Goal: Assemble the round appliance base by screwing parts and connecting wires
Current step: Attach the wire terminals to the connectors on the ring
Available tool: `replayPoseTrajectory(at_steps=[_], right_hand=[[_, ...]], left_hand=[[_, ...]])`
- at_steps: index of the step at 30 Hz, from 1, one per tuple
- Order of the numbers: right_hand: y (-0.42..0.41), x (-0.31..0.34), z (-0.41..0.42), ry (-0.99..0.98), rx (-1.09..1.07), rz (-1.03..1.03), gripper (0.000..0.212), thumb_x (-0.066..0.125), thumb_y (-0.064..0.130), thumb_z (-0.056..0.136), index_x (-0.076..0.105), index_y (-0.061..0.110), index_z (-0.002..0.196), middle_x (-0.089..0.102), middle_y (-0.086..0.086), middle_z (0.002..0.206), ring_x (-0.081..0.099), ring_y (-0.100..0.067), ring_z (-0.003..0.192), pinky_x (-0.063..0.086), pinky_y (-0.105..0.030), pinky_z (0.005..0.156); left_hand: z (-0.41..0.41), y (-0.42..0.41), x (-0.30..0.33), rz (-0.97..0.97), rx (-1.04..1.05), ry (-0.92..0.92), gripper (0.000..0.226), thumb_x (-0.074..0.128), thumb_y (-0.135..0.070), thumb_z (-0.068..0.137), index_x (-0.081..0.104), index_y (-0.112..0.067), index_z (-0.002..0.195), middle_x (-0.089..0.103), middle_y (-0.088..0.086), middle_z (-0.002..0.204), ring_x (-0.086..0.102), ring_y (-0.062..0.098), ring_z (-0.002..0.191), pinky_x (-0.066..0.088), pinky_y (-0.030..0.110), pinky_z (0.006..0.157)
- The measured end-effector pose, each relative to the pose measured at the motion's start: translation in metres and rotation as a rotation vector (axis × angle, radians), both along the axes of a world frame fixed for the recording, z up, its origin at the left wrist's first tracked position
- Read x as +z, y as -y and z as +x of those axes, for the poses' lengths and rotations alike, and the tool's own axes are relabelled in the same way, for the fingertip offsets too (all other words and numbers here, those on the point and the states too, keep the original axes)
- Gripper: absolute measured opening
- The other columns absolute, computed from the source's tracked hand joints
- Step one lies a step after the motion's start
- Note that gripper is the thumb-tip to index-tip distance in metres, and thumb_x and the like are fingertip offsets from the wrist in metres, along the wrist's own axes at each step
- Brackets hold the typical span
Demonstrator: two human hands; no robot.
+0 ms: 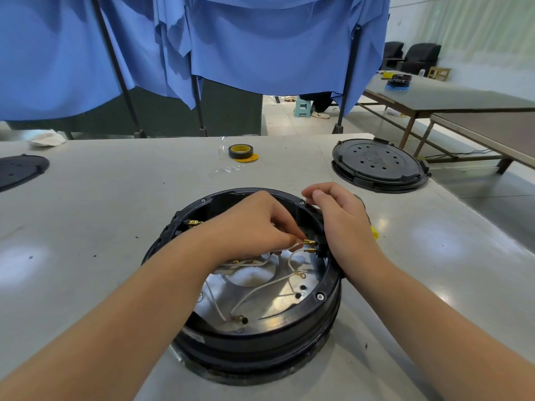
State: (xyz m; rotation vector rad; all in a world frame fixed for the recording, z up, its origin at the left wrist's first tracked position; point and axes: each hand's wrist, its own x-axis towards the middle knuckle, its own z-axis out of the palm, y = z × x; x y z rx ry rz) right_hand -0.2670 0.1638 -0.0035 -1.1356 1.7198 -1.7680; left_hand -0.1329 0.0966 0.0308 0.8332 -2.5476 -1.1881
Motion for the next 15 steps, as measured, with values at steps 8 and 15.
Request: replayPoseTrajectory(at_steps=[8,15], right_hand=[[-0.0002,0.0004,0.0007,0.004,-0.004,0.027,0.018,0.051,0.012,0.092,0.067,0.019,0.087,0.066,0.002,0.08,0.064,-0.017,0.082,0.054,-0.038,0.077],[-0.0004,0.0016,0.0012,0.031,0.001,0.034,0.02,0.05,0.011,0.092,0.067,0.019,0.087,0.066,0.002,0.081,0.063,-0.011,0.079,0.052,-0.028,0.07]], left_hand=[[-0.0018,0.0004,-0.0004,0.01,-0.021,0.009,0.013,0.07,-0.014,0.086,0.077,-0.024,0.085,0.065,-0.018,0.054,0.056,-0.008,0.047,0.04,0.005,0.048],[-0.003,-0.0022,-0.0015,-0.041,-0.036,-0.027,0.015,0.069,-0.009,0.086,0.077,-0.021,0.084,0.06,-0.015,0.047,0.051,-0.005,0.042,0.035,0.003,0.045]])
